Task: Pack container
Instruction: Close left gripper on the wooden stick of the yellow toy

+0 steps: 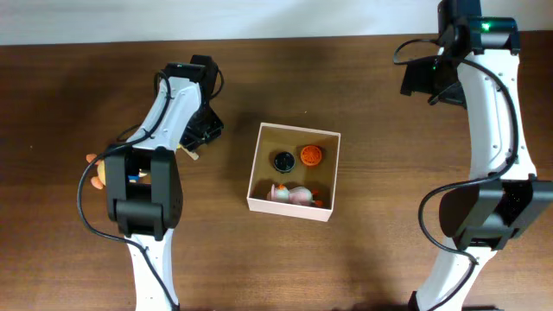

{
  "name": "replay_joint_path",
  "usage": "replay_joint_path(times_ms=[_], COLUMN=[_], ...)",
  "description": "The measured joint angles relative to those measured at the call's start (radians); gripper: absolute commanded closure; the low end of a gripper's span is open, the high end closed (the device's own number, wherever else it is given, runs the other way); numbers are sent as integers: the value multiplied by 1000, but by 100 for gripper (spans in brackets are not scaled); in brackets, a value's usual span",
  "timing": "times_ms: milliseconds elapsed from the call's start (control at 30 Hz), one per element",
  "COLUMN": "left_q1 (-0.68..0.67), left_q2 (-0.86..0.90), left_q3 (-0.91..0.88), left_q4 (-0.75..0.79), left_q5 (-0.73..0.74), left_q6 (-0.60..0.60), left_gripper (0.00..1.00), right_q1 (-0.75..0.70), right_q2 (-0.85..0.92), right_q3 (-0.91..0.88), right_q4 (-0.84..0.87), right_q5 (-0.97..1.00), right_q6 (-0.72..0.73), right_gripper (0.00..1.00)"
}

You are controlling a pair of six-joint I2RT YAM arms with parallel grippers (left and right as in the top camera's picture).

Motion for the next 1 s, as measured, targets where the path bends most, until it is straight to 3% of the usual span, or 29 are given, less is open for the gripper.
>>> replay_joint_path(times_ms=[867,1000], left_q1=[50,55], left_q2=[0,0], left_q3=[-131,-131], left_q4=[109,140], left_q5=[-39,-40], left_q6=[-11,-11], left_gripper=[57,65], right_q1=[0,0], right_q2=[0,0], right_q3=[0,0], right_q4=[0,0], right_q5=[0,0], right_q6=[0,0], right_gripper=[1,1])
